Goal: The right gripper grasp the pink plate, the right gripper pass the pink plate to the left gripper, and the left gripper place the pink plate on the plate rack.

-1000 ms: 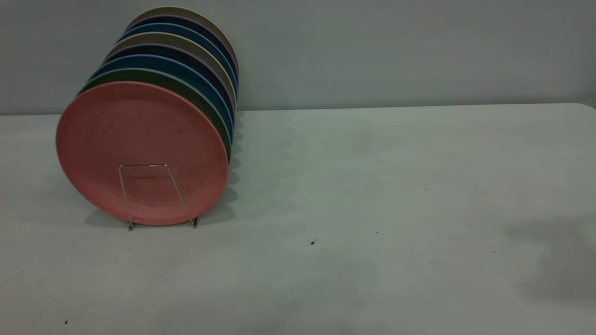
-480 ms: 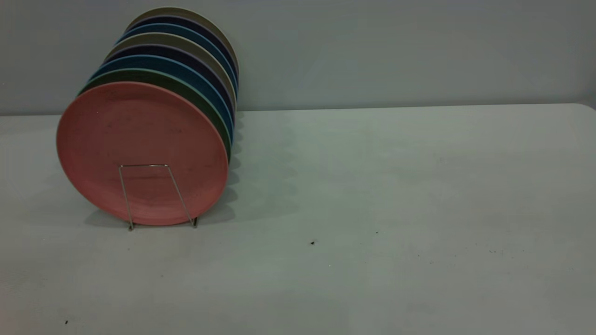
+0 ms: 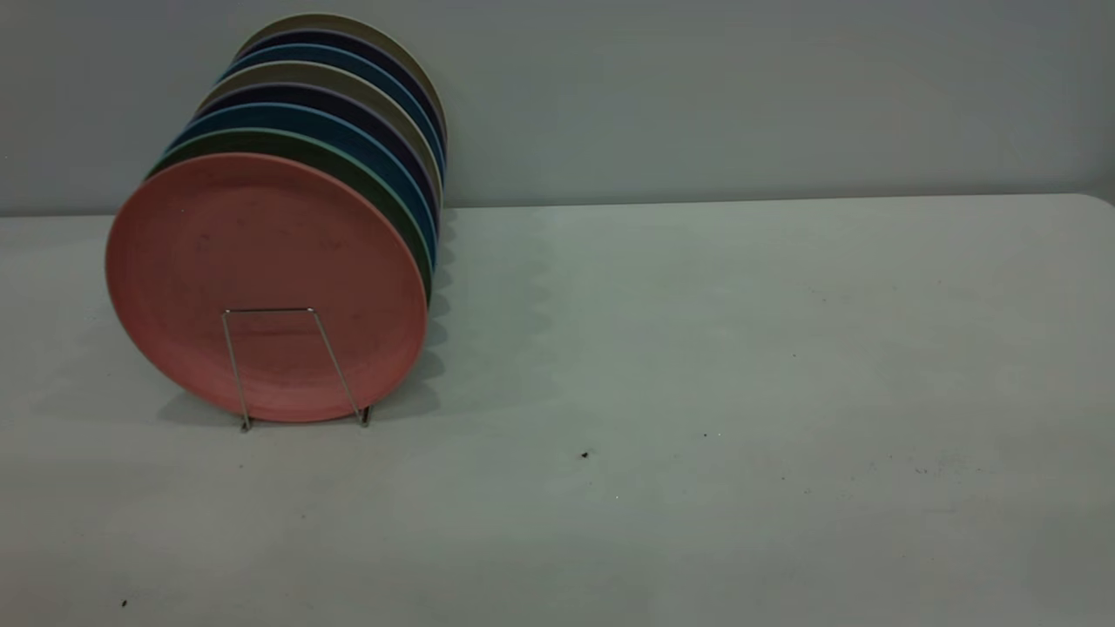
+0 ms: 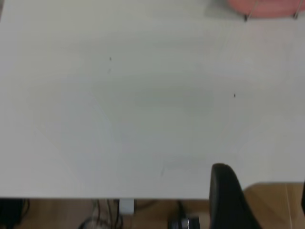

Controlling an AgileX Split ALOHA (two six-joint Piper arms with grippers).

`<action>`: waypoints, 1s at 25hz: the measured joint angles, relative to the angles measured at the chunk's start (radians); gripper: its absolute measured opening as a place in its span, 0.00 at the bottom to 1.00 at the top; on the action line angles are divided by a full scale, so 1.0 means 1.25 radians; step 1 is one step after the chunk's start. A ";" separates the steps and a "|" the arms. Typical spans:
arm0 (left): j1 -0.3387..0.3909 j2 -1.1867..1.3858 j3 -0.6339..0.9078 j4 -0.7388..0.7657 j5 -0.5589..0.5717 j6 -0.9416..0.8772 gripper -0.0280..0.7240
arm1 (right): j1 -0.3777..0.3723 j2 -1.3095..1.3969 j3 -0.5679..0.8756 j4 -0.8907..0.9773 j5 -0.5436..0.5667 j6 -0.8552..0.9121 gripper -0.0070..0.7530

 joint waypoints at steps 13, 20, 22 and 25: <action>-0.029 -0.140 0.061 -0.038 -0.014 -0.009 0.58 | 0.000 -0.051 0.129 -0.076 -0.080 0.056 0.32; -0.031 -0.140 0.061 -0.053 -0.018 0.002 0.58 | 0.000 -0.053 0.129 -0.092 -0.083 0.076 0.32; -0.031 -0.140 0.061 -0.063 -0.018 0.006 0.58 | 0.000 -0.053 0.129 -0.092 -0.084 0.076 0.32; -0.031 -0.140 0.061 -0.080 -0.018 0.025 0.58 | 0.000 -0.053 0.129 -0.093 -0.084 0.076 0.32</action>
